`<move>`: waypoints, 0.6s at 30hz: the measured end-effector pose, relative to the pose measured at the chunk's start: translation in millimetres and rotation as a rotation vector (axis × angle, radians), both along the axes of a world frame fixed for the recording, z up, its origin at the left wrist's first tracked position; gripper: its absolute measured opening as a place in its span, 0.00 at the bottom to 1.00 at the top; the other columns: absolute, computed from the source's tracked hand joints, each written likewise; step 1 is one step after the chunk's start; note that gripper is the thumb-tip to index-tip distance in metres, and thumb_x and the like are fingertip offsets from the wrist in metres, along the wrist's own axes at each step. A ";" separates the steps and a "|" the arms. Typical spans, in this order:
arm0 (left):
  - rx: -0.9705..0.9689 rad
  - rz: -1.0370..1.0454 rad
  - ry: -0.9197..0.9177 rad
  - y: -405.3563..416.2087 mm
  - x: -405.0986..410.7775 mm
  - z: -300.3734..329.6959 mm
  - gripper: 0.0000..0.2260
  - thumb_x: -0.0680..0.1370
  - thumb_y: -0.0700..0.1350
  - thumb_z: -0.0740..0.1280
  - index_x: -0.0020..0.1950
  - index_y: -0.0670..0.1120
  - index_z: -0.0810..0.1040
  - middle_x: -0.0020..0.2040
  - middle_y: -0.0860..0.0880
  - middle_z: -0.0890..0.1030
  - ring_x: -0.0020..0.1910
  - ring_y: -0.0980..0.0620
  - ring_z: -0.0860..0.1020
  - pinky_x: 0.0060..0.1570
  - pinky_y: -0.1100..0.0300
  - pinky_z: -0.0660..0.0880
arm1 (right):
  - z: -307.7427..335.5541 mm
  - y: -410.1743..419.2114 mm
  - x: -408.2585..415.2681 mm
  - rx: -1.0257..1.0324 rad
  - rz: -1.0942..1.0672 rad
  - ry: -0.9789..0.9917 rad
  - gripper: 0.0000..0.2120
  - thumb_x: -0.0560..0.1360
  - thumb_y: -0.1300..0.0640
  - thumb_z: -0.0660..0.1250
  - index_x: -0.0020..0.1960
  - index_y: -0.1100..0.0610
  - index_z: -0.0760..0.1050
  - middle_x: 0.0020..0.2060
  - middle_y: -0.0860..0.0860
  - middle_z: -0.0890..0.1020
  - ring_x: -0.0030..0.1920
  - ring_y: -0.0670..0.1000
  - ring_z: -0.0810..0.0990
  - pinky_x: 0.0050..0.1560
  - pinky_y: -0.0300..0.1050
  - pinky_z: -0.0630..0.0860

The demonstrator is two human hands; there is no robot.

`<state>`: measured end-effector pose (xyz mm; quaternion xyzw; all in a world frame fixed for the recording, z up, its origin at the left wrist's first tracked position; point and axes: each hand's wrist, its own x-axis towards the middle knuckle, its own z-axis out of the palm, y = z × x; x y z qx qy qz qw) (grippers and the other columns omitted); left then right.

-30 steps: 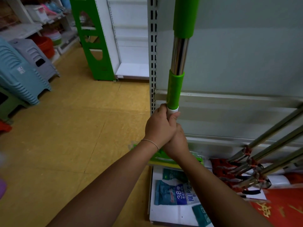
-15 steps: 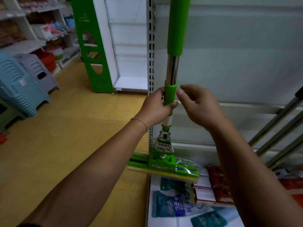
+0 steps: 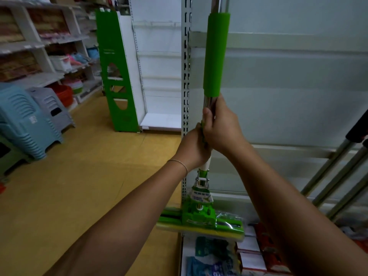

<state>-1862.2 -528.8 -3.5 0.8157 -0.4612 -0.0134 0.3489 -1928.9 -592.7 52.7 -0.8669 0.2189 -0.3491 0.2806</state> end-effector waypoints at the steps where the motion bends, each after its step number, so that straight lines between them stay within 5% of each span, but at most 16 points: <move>1: 0.002 -0.033 0.019 -0.9 3.5 2.4 0.13 0.78 0.38 0.62 0.62 0.40 0.71 0.49 0.42 0.78 0.47 0.42 0.78 0.34 0.57 0.70 | 0.4 0.5 -0.4 0.007 0.000 -0.001 0.15 0.81 0.57 0.58 0.65 0.60 0.66 0.49 0.58 0.80 0.48 0.61 0.79 0.42 0.45 0.68; 4: -0.194 -0.192 0.434 0.1 8.0 17.2 0.12 0.83 0.45 0.60 0.66 0.44 0.70 0.56 0.45 0.80 0.57 0.51 0.77 0.53 0.58 0.75 | 4.4 1.6 -1.6 0.034 0.013 0.004 0.13 0.81 0.57 0.58 0.64 0.60 0.67 0.49 0.58 0.80 0.49 0.61 0.78 0.42 0.44 0.66; 6: -0.280 -0.166 0.577 -0.9 3.9 34.1 0.13 0.86 0.49 0.51 0.55 0.47 0.73 0.43 0.49 0.83 0.48 0.55 0.77 0.47 0.63 0.73 | 10.7 3.1 -2.5 0.053 0.030 -0.021 0.14 0.81 0.56 0.59 0.64 0.60 0.67 0.49 0.57 0.80 0.50 0.61 0.78 0.42 0.43 0.66; 9: -0.365 -0.193 0.543 -8.3 2.3 45.4 0.10 0.85 0.47 0.52 0.59 0.47 0.72 0.44 0.56 0.80 0.46 0.61 0.76 0.51 0.66 0.73 | 22.7 4.8 -2.3 0.049 0.025 -0.096 0.23 0.82 0.51 0.59 0.73 0.58 0.62 0.54 0.57 0.80 0.54 0.59 0.78 0.44 0.41 0.66; 11: -0.450 -0.154 0.484 -10.0 4.0 51.1 0.14 0.84 0.53 0.54 0.60 0.48 0.74 0.46 0.54 0.79 0.47 0.60 0.77 0.53 0.64 0.72 | 32.3 4.5 0.3 0.030 0.012 -0.124 0.27 0.82 0.50 0.58 0.78 0.58 0.55 0.59 0.59 0.80 0.57 0.60 0.78 0.46 0.40 0.67; 15: -0.568 -0.046 0.609 -21.1 9.0 55.6 0.20 0.84 0.58 0.48 0.51 0.48 0.75 0.35 0.49 0.82 0.38 0.55 0.81 0.41 0.62 0.74 | 41.5 3.8 7.6 0.008 -0.018 -0.120 0.26 0.83 0.51 0.56 0.77 0.59 0.56 0.55 0.61 0.81 0.55 0.64 0.79 0.48 0.48 0.72; 18: -0.527 -0.034 0.656 -23.4 6.5 59.1 0.19 0.83 0.59 0.52 0.50 0.49 0.76 0.35 0.50 0.81 0.37 0.57 0.81 0.42 0.61 0.73 | 41.8 2.5 8.2 0.003 -0.024 -0.123 0.26 0.83 0.51 0.56 0.78 0.58 0.56 0.55 0.61 0.81 0.56 0.63 0.79 0.49 0.48 0.72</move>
